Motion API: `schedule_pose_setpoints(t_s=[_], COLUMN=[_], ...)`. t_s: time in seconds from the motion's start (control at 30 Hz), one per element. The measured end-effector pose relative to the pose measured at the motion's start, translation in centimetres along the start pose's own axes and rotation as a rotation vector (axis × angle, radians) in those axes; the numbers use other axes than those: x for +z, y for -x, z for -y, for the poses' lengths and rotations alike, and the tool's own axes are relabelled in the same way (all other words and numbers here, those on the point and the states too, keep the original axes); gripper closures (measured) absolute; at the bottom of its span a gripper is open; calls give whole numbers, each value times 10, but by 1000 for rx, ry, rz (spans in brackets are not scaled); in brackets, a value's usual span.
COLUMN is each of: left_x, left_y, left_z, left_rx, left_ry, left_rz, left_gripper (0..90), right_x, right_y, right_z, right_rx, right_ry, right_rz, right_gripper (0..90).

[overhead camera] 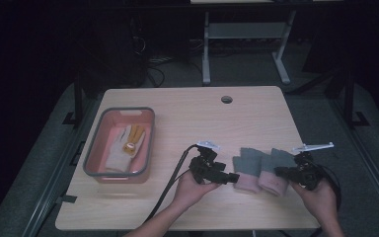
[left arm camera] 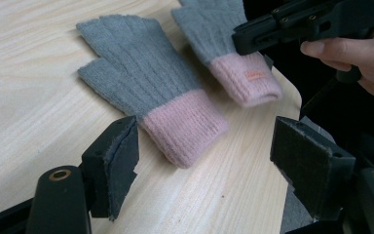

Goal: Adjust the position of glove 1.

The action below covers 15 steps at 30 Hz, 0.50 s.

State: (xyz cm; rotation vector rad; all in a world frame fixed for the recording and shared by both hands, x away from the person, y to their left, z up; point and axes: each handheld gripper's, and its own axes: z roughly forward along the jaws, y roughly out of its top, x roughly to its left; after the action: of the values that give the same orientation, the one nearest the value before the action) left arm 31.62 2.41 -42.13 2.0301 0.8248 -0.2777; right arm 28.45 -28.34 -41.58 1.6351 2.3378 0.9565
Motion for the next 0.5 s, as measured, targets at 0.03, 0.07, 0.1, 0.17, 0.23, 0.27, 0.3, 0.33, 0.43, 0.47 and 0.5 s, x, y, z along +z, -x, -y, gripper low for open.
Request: schedule_pose_setpoints(t_s=[0.03,0.07,0.1,0.17,0.23,0.27,0.3,0.33,0.43,0.47,0.5], left_x=[0,0,0,-1,0,0,0,0,1,1,1], left_y=[0,0,-1,-2,-3,-3,-3,-4,-4,-4,-5], left_z=[0,0,0,1,1,2,2,2,3,3,3], left_rx=[-3,-3,-5,-7,-8,-9,-10,-10,-14,-14,-13], left_ry=[0,0,0,3,-1,-2,-4,-7,-5,-5,-7], left_rz=[1,1,0,-2,-3,-4,-6,-8,-10,-10,-12], left_gripper=[263,263,263,263,263,263,264,264,265,265,264], right_x=[2,3,5,8,11,12,14,15,21,21,24], right_y=[-2,-5,-7,-11,-15,-17,-19,-21,-28,-28,-31], right_z=[-1,-2,-4,-6,-9,-11,-12,-14,-19,-19,-22], right_rx=[-6,-7,-12,-14,-15,-21,-27,-28,-49,-49,-57], right_ry=[-3,-6,-8,-9,-10,-10,-12,-16,-16,-16,-19], right_rz=[-5,-10,-9,-18,-26,-31,-33,-36,-44,-44,-49], right_gripper=[865,865,865,865,864,864,864,863,863,863,862])
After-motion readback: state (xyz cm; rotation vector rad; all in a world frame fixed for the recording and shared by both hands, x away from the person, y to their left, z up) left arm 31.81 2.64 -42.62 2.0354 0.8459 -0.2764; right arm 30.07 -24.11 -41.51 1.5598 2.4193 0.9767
